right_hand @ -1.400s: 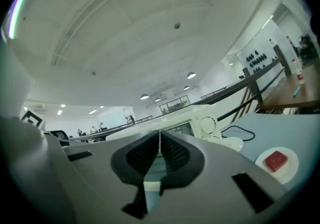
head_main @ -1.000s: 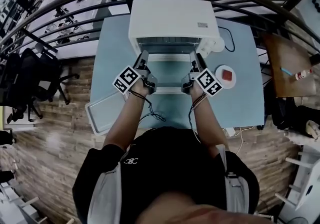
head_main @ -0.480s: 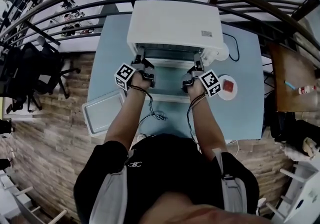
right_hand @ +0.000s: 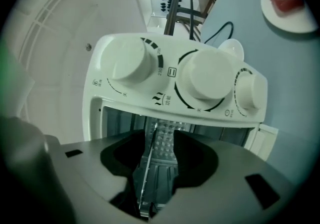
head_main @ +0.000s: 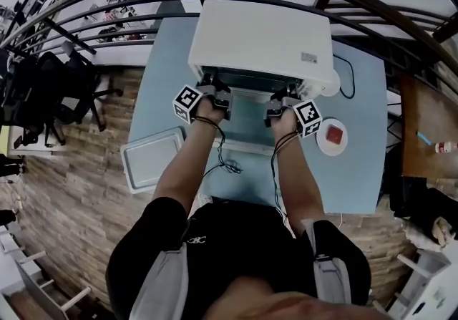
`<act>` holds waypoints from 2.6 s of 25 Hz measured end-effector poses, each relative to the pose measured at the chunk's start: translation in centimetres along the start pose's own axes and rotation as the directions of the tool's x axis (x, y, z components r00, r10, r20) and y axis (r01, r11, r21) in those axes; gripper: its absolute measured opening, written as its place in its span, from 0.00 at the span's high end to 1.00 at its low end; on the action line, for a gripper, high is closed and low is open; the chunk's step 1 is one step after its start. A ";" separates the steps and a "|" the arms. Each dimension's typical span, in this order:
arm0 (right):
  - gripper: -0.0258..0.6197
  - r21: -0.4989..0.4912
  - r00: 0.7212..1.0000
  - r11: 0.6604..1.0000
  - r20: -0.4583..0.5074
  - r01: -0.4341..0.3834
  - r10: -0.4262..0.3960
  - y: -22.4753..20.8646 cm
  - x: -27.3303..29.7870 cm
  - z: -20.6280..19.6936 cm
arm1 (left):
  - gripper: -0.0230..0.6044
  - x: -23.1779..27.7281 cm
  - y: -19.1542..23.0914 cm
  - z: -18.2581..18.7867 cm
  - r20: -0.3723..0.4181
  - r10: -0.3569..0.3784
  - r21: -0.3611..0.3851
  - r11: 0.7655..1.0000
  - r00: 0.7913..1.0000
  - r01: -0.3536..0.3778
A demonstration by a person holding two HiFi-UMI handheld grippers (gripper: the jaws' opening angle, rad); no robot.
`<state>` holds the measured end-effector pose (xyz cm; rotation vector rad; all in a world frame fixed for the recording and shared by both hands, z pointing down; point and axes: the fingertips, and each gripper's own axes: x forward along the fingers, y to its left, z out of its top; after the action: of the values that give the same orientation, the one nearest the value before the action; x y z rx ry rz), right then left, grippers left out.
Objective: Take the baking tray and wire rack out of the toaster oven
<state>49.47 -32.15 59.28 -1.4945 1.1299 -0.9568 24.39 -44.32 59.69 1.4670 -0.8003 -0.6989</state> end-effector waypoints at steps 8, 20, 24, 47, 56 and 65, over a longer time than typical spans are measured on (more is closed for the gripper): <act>0.91 0.052 0.999 0.998 0.024 -0.033 0.032 0.1 1.0 0.2 | 0.81 0.8 0.3 0.9 0.086 -0.020 -0.067 0.997 0.996 0.026; 0.95 0.054 1.000 0.998 0.014 -0.028 0.028 0.1 0.7 -0.3 | 0.93 0.0 -0.3 0.9 0.066 -0.050 -0.037 0.998 0.997 0.052; 0.95 0.051 1.000 0.998 0.009 -0.023 0.022 0.2 0.3 -0.5 | 0.94 -0.5 -0.3 1.0 0.055 -0.041 -0.035 0.998 0.998 0.043; 0.95 -0.005 1.000 1.000 -0.011 -0.011 0.010 -0.1 -8.5 -2.9 | 0.94 -9.1 0.2 -0.3 -0.096 -0.061 0.019 0.998 0.994 0.063; 0.95 -0.012 1.000 1.000 -0.004 -0.011 0.011 -0.2 -13.7 -4.1 | 0.94 -14.1 0.3 -1.1 -0.186 -0.062 0.062 0.995 0.981 0.075; 0.96 -0.016 1.000 1.000 -0.012 0.003 -0.003 0.2 -18.3 -5.9 | 0.94 -18.0 -0.1 -1.0 -0.237 -0.071 0.065 0.994 0.969 0.089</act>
<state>39.25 -15.91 59.81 -1.5054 1.1463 -0.9620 14.89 -29.01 58.85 1.6223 -0.5934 -0.5476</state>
